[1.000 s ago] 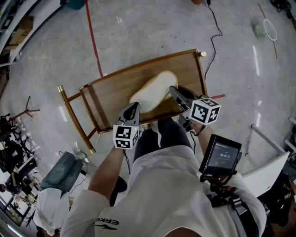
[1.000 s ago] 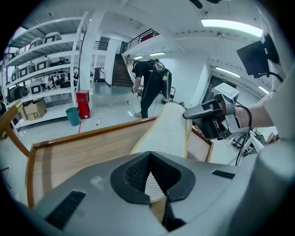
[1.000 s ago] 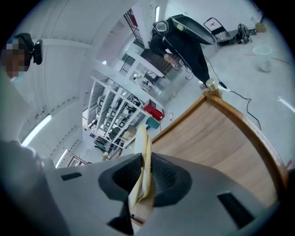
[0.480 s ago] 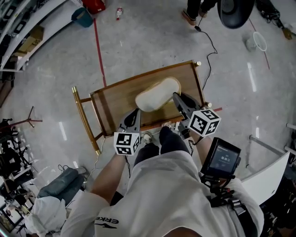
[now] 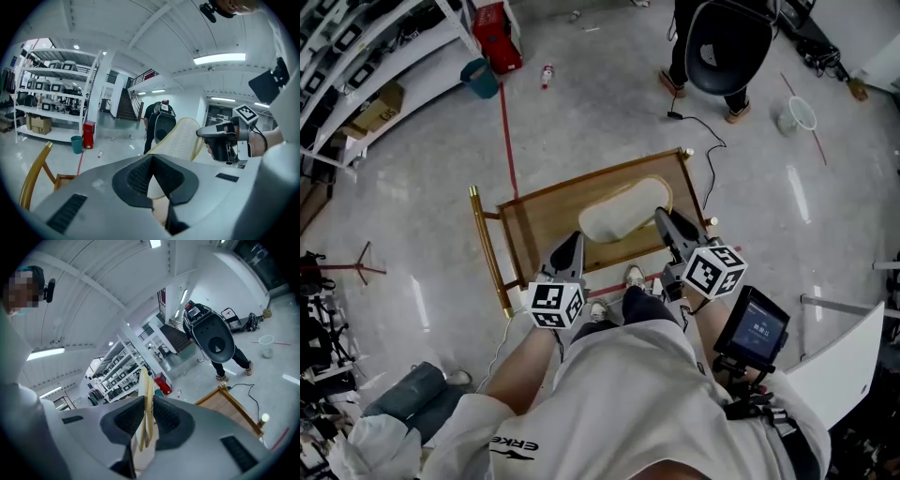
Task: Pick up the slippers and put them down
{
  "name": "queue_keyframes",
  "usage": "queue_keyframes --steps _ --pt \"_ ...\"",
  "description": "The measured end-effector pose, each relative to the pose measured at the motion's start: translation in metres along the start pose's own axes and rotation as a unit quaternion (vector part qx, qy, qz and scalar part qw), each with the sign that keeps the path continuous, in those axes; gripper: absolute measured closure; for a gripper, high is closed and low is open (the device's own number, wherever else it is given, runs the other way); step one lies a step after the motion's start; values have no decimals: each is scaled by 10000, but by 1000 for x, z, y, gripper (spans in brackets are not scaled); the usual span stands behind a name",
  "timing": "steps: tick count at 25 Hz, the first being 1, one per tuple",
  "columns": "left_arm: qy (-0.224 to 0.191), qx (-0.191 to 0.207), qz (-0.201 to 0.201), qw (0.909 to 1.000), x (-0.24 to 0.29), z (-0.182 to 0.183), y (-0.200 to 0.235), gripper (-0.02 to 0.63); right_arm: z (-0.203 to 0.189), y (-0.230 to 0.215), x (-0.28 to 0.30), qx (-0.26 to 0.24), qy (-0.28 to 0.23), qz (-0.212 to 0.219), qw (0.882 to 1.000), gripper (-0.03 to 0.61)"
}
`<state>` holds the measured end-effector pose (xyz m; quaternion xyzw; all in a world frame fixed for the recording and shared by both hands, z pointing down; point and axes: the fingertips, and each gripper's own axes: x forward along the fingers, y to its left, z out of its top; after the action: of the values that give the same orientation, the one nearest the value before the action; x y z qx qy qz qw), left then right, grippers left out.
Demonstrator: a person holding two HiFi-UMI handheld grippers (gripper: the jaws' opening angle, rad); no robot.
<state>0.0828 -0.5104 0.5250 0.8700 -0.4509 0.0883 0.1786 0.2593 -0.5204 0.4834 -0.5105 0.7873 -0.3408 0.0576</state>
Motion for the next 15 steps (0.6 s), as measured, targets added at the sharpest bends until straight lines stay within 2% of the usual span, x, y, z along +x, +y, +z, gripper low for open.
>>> queue_keyframes --steps 10,15 --pt "-641 15 -254 9976 -59 44 -13 611 8 65 -57 -53 -629 -82 9980 517" --pt "-962 100 -384 9946 -104 53 -20 611 -10 98 -91 -104 -902 -163 9957 517"
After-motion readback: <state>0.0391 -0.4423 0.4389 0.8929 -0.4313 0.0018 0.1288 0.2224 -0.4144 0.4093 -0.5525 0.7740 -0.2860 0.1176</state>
